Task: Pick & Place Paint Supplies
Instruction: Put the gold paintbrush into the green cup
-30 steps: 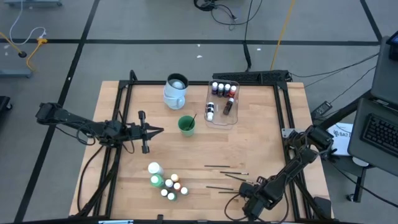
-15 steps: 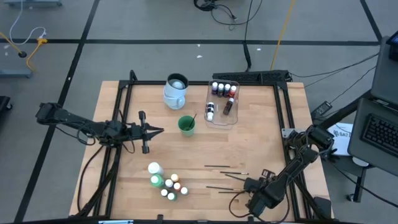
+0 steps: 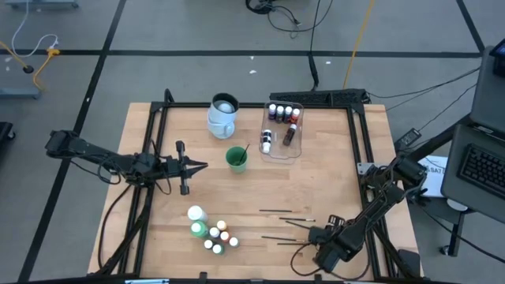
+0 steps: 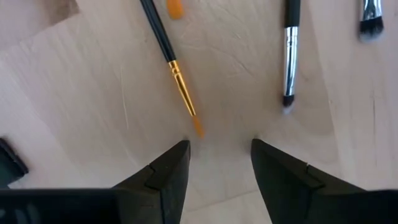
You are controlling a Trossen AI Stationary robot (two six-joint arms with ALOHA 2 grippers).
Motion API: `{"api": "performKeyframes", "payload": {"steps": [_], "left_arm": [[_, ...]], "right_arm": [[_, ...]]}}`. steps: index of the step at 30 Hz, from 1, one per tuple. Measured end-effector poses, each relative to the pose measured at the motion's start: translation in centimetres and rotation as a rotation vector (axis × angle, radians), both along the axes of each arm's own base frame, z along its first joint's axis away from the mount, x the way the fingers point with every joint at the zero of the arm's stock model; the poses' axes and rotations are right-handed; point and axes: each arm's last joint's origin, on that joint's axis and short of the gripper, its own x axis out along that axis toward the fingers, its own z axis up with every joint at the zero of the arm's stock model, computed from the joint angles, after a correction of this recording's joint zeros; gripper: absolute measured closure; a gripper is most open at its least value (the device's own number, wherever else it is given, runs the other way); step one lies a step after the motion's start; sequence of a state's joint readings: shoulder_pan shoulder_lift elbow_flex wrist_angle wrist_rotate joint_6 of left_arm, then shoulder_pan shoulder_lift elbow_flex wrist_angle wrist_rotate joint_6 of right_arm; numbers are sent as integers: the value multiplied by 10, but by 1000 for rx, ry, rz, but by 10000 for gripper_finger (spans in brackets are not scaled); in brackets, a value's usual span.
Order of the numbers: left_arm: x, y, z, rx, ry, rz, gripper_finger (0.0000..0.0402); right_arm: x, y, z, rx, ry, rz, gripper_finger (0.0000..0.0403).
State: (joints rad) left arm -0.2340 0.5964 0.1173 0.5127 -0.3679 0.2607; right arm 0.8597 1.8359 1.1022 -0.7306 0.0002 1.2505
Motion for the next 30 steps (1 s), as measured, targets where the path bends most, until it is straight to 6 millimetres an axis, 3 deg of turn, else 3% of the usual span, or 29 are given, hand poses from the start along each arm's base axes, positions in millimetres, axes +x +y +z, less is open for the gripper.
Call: {"api": "performKeyframes", "payload": {"steps": [20, 30], "left_arm": [[0, 0, -1, 10, 16, 0, 376], [0, 0, -1, 18, 17, 0, 376]], "right_arm": [[3, -7, -7, -11, -18, 52, 235], [11, 0, 4, -29, -63, 131, 235]]}}
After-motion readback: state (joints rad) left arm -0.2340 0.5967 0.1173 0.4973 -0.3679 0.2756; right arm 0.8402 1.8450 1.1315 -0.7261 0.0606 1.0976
